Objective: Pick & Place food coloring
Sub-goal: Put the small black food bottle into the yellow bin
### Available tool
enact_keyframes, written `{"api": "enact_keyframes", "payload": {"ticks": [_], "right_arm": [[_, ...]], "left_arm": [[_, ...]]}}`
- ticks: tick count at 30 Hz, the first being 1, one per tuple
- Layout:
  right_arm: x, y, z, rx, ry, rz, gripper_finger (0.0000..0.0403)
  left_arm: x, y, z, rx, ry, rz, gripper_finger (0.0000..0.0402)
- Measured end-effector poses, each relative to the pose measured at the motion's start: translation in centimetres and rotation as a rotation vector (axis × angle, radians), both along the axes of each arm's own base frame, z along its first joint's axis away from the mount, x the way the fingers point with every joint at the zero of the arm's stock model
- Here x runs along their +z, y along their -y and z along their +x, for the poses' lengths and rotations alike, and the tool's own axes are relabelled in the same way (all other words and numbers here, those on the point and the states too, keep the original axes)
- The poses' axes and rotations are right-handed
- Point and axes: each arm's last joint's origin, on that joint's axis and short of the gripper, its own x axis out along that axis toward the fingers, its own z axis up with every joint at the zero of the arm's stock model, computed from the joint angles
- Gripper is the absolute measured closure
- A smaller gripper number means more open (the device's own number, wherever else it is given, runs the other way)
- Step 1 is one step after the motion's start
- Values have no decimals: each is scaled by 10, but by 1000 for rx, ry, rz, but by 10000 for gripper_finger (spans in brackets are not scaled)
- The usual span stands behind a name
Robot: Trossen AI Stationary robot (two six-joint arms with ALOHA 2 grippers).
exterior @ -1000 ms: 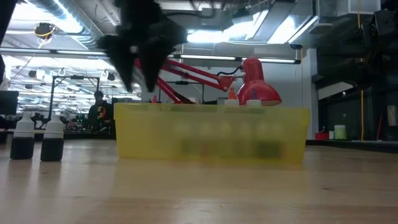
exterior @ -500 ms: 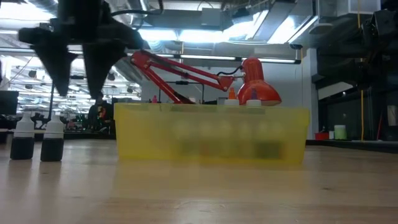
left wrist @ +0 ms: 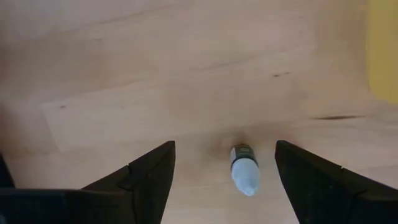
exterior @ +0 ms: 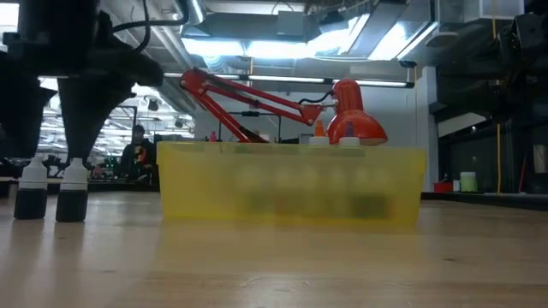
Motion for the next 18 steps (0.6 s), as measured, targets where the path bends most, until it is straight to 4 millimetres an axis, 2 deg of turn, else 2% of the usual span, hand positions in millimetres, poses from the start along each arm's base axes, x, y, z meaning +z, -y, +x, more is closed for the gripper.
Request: {"api": "enact_keyframes", "payload": {"ticks": [12, 18], "right_arm": [[0, 0, 0, 0, -1, -1, 56], [0, 0, 0, 0, 0, -1, 56]], "left_arm": [[-22, 12, 9, -8, -11, -47, 175], [-23, 13, 10, -7, -13, -58, 206]]}}
